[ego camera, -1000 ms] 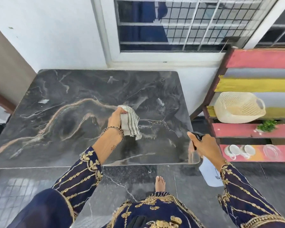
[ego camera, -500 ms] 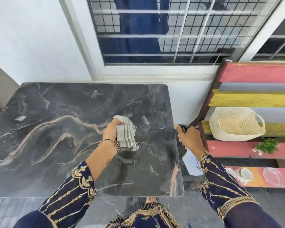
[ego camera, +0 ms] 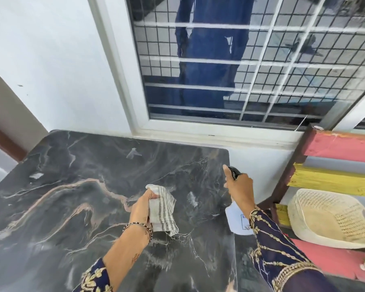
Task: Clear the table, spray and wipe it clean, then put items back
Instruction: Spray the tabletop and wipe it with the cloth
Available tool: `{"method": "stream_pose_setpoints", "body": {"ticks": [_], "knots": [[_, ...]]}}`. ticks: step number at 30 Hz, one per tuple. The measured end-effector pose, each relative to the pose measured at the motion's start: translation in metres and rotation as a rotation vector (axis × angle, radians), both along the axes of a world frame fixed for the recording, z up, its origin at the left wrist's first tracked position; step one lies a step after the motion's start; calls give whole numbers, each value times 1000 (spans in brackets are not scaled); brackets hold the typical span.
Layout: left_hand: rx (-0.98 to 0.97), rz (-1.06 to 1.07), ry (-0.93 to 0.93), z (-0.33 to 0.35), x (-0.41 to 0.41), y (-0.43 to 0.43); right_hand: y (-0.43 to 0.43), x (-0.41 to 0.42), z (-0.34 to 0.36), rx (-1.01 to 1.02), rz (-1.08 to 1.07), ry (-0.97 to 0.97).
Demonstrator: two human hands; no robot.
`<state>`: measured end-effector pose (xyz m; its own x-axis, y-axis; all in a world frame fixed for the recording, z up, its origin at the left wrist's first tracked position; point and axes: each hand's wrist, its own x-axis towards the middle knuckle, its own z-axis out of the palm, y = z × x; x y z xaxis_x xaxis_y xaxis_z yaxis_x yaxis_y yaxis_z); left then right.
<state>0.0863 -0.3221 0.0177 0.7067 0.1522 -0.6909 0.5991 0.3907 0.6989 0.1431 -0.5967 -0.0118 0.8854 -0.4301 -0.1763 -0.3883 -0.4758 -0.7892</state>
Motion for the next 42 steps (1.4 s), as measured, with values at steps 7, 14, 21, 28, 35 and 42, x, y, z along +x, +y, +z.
{"method": "stream_pose_setpoints", "body": {"ticks": [7,14,21,28,35,42], "knots": [[-17,55,-5,-3,3,0,0,47,9,-44,-127,30],[-24,25,-12,-1,0,2,-8,47,8,-36,-155,23],[-18,-21,-5,-1,-6,6,-13,20,2,54,-159,-72],[-51,-81,17,2,-10,2,-24,-29,2,351,-189,-258],[-143,-200,26,2,-11,-24,-42,-84,2,509,-310,-475],[-140,-385,22,8,-14,-99,-99,-138,-6,464,-461,-487]]}}
